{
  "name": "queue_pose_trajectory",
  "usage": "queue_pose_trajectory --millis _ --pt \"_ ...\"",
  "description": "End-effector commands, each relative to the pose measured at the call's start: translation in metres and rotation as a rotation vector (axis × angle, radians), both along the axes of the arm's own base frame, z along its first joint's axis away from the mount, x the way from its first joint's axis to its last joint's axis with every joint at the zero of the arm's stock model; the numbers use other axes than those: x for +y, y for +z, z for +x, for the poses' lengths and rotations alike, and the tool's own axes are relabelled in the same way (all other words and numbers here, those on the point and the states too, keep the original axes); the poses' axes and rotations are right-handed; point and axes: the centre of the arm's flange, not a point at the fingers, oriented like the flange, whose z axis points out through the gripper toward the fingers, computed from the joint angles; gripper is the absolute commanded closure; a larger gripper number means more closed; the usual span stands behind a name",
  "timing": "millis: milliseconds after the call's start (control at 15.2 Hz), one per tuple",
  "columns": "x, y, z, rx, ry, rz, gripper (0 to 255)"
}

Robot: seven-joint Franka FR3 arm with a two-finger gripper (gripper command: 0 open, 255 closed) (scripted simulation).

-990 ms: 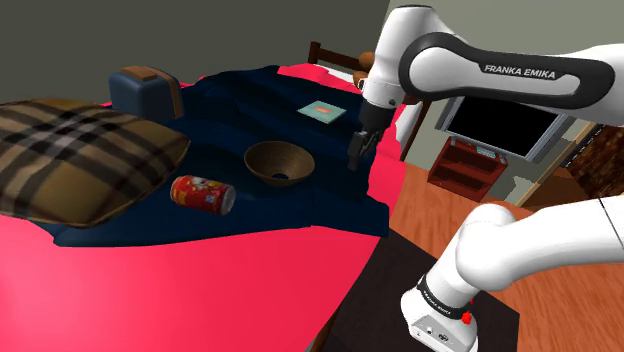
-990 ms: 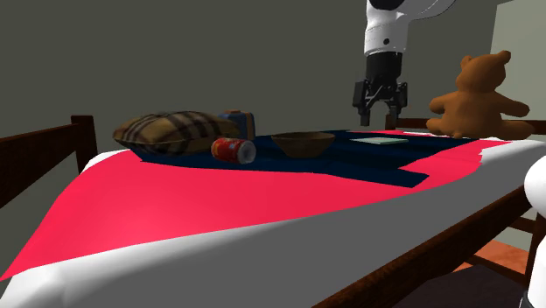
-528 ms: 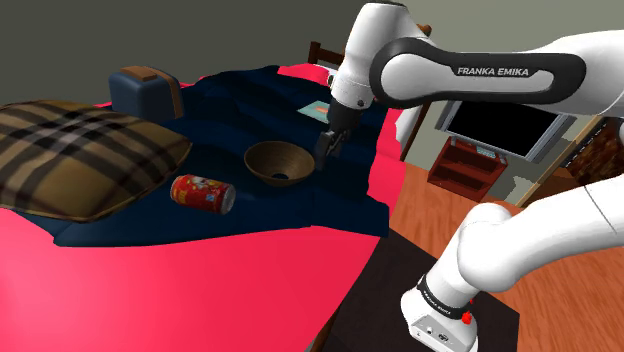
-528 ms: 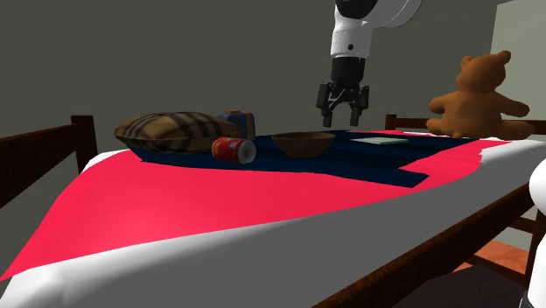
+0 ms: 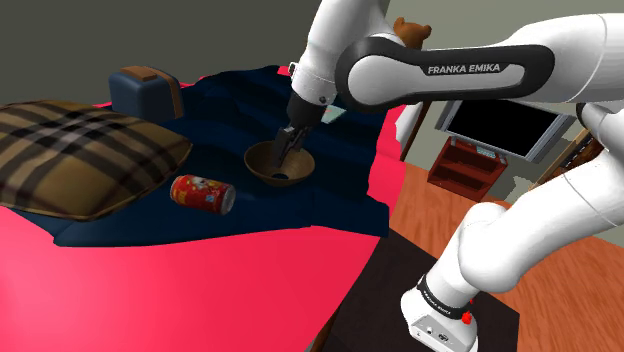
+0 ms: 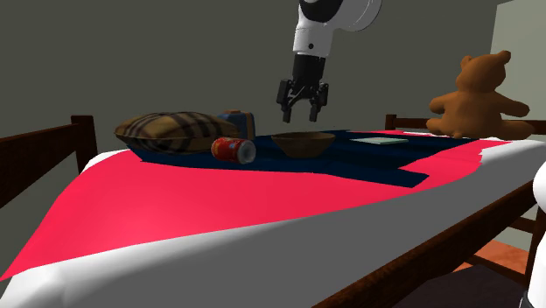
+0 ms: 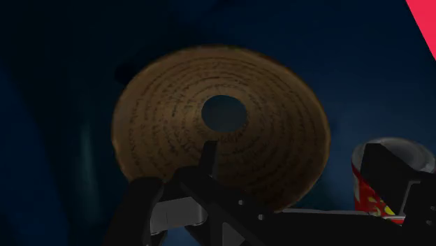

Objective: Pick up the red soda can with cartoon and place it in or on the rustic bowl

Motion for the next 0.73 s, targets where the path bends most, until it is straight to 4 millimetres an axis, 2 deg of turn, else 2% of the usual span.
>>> queue_pose_trajectory --millis 0,660 --pt "0.021 -0.001 0.011 -0.030 0.026 0.007 0" --pt "0.129 0.015 0.046 -0.173 0.153 0.035 0"
